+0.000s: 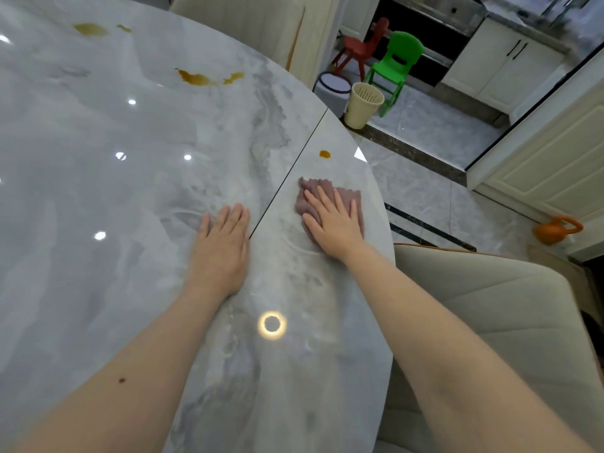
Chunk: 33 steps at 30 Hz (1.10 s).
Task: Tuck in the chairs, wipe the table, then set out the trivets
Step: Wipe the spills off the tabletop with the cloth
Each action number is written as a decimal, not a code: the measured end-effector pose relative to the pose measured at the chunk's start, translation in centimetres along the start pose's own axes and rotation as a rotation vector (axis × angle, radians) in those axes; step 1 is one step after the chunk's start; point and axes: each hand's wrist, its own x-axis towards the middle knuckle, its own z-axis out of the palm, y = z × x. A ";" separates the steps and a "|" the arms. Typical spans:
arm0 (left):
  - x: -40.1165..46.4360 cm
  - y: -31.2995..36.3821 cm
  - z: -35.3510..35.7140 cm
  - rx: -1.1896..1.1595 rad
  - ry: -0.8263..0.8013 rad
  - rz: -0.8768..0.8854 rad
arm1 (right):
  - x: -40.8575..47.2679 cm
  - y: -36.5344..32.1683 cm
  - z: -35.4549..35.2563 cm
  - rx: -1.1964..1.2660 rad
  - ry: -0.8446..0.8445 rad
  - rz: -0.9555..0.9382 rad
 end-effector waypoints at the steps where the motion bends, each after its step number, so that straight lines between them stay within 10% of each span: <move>1: 0.0 -0.1 0.1 0.007 0.003 0.003 | 0.8 -1.4 0.2 0.007 -0.001 0.002; 9: -0.1 0.0 -0.4 -0.050 -0.002 0.031 | -8.2 -4.2 2.3 -0.018 0.049 -0.345; 16: -2.1 1.3 -2.1 0.025 -0.093 0.104 | -14.7 1.9 2.4 0.317 0.218 -0.263; 27: -8.3 9.1 -5.6 -0.426 -0.235 0.064 | -20.3 0.0 -3.7 1.925 0.072 0.261; 33: -8.5 17.9 -10.1 -0.606 -0.150 0.031 | -23.8 2.6 -10.0 2.178 0.175 0.253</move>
